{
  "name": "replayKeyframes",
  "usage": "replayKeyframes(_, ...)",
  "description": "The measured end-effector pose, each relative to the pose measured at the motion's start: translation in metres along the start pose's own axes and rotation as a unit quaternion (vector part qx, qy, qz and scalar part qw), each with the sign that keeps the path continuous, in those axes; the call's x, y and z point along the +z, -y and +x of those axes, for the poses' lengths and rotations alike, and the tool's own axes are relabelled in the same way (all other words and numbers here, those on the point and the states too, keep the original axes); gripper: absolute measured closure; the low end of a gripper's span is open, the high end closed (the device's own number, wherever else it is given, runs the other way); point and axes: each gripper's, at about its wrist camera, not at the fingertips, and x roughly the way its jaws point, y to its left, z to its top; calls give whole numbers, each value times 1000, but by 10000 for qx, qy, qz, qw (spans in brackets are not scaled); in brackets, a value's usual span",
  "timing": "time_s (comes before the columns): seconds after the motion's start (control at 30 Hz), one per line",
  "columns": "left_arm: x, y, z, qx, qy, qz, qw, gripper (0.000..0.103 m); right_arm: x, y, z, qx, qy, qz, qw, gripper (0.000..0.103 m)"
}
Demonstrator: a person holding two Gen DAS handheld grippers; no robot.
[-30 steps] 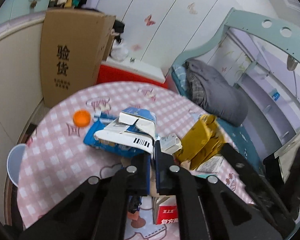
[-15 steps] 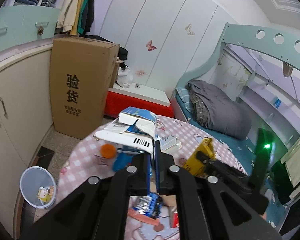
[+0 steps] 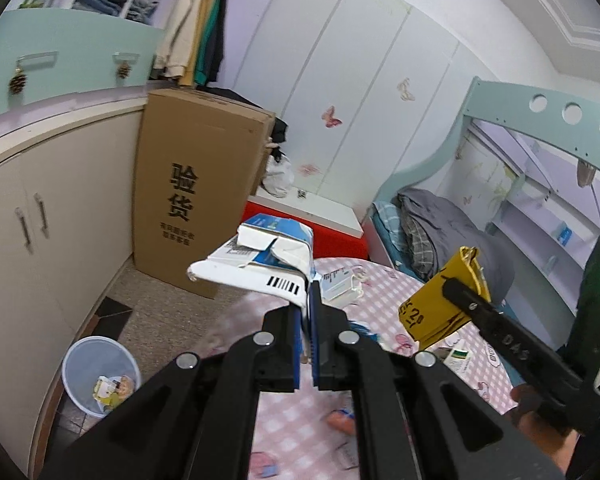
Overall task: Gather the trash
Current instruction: 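Carry both to the wastebasket and open the right tool to drop the gold bag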
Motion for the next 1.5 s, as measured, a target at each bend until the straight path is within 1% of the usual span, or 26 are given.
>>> replayKeyframes(0.1, 0, -27, -15, 176, 55, -82, 9998, 99, -4, -30, 7, 332, -144, -85, 9993, 72)
replayKeyframes(0.23, -2, -65, -31, 382, 34, -247, 9990, 99, -19, -85, 24, 878, -427, -266, 9949, 72)
replayKeyframes(0.3, -6, -87, -40, 580, 49, -291, 9979, 99, -27, -108, 32, 1059, -544, -350, 9923, 72)
replayKeyframes(0.4, -11, -123, -51, 865, 60, -426, 9953, 99, -46, -148, 54, 1333, -842, -488, 9863, 72)
replayKeyframes(0.53, -25, -171, -62, 1239, 10, -598, 9905, 99, -77, -189, 81, 1585, -1266, -609, 9773, 72)
replayKeyframes(0.63, -39, -207, -62, 1475, -140, -834, 9854, 99, -100, -215, 103, 1676, -1597, -723, 9701, 72)
replayKeyframes(0.67, -46, -221, -61, 1598, -210, -922, 9826, 99, -109, -223, 112, 1694, -1728, -756, 9673, 72)
replayKeyframes(0.73, -55, -239, -57, 1732, -311, -1042, 9789, 99, -124, -235, 126, 1751, -1949, -768, 9620, 72)
replayKeyframes(0.83, -69, -270, -50, 1876, -500, -1301, 9723, 99, -146, -249, 145, 1816, -2220, -788, 9547, 72)
replayKeyframes(0.87, -71, -274, -48, 1895, -525, -1340, 9713, 99, -152, -254, 151, 1798, -2281, -831, 9533, 72)
replayKeyframes(1.03, -79, -304, -37, 2033, -657, -1528, 9649, 99, -165, -278, 179, 1827, -2482, -933, 9468, 72)
replayKeyframes(1.2, -80, -325, -32, 2281, -700, -1564, 9584, 99, -163, -296, 201, 1827, -2367, -963, 9494, 71)
replayKeyframes(1.27, -79, -335, -30, 2362, -719, -1620, 9554, 99, -158, -302, 210, 1876, -2131, -902, 9546, 65)
replayKeyframes(1.3, -78, -337, -28, 2393, -731, -1631, 9544, 99, -156, -303, 213, 1904, -2023, -892, 9565, 55)
replayKeyframes(1.33, -77, -341, -26, 2436, -751, -1617, 9533, 99, -155, -303, 219, 1933, -1931, -892, 9578, 36)
replayKeyframes(1.37, -77, -342, -24, 2459, -767, -1603, 9529, 99, -154, -303, 224, 1866, -1927, -886, 9593, 31)
replayKeyframes(1.4, -75, -345, -22, 2492, -799, -1585, 9521, 99, -155, -302, 228, 1812, -1961, -882, 9596, 30)
replayKeyframes(1.5, -73, -348, -17, 2521, -853, -1551, 9514, 99, -157, -294, 232, 1856, -2108, -786, 9565, 30)
